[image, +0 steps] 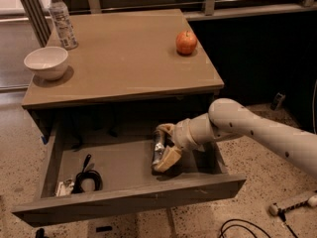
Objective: Place redbull can into top drawer
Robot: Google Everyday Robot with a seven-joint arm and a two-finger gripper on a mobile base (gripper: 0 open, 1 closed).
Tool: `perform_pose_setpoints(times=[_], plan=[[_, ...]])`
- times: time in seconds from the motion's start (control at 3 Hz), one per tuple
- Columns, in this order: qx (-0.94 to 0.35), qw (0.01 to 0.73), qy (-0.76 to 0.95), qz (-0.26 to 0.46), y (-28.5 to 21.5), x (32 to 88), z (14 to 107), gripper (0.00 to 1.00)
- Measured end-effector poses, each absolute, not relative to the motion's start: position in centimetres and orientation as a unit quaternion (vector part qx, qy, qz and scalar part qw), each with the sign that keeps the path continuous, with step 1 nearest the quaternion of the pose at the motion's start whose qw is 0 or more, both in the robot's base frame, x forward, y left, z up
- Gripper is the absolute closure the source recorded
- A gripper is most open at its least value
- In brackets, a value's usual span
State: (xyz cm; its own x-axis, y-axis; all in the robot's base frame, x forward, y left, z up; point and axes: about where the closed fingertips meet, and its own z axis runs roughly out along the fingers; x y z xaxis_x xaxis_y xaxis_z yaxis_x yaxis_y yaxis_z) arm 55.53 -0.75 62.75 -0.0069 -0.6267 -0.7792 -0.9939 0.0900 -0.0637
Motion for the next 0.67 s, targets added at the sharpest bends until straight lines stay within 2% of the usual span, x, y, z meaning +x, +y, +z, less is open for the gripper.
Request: perform_pose_setpoints(times=[0.67], plan=[[-0.628,0.353,0.636,0.275,-0.23,56.52,60.43,1.00]])
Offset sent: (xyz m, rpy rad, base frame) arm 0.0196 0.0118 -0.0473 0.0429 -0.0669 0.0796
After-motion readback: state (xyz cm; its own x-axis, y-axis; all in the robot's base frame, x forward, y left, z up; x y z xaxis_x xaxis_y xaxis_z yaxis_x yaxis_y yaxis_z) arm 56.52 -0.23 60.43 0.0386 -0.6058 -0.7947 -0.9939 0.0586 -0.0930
